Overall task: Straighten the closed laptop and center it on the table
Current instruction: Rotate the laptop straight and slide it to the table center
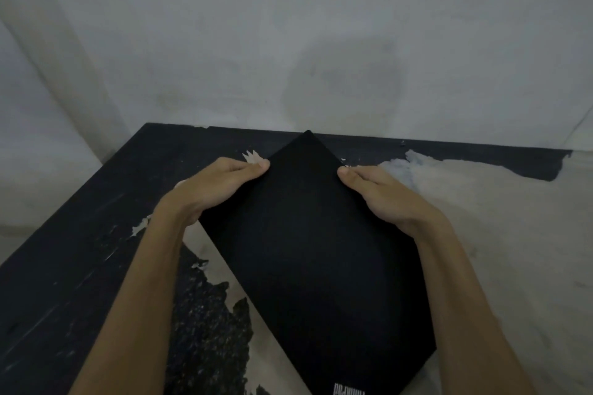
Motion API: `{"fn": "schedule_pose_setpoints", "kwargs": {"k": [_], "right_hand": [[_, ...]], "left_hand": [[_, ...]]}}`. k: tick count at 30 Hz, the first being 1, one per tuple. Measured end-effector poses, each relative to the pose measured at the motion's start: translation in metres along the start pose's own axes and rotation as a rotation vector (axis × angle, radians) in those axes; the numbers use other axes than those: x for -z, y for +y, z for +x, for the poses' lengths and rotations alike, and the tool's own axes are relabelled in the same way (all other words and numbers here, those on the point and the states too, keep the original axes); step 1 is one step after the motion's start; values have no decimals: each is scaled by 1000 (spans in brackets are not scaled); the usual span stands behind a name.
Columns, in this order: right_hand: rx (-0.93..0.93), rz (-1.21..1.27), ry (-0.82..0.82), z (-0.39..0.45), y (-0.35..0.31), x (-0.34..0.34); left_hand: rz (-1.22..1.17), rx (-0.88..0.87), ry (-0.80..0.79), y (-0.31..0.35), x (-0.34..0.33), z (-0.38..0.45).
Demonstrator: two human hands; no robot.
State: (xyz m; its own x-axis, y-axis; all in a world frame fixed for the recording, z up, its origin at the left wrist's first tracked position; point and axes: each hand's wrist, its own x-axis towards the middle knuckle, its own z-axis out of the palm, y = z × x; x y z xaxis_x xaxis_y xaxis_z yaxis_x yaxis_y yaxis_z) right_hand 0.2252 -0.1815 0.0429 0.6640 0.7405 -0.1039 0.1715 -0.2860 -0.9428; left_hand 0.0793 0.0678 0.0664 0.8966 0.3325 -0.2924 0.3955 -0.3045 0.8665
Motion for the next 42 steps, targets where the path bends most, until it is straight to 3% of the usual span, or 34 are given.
{"fn": "schedule_pose_setpoints", "kwargs": {"k": [7, 13, 17, 24, 26, 30, 33, 36, 42], "right_hand": [[21, -102, 28, 3, -6, 1], [85, -601, 376, 3, -18, 6], [95, -767, 610, -5, -22, 15], [189, -740, 841, -7, -3, 32], [177, -627, 900, -7, 3, 37], [162, -318, 860, -13, 18, 52], [130, -115, 727, -18, 30, 66], [150, -56, 636, -22, 44, 76], [110, 72, 657, -34, 74, 93]], "left_hand": [[-85, -52, 37, -3, -8, 1], [-243, -48, 95, -14, -11, 8], [-363, -59, 182, -17, -12, 12], [-528, -55, 354, -14, -32, 23], [-549, -35, 382, -14, -39, 27], [-605, -50, 435, -17, -58, 34], [-663, -62, 469, -15, -73, 37], [-676, -79, 485, -14, -86, 40], [-566, -97, 413, -12, -104, 44]]}}
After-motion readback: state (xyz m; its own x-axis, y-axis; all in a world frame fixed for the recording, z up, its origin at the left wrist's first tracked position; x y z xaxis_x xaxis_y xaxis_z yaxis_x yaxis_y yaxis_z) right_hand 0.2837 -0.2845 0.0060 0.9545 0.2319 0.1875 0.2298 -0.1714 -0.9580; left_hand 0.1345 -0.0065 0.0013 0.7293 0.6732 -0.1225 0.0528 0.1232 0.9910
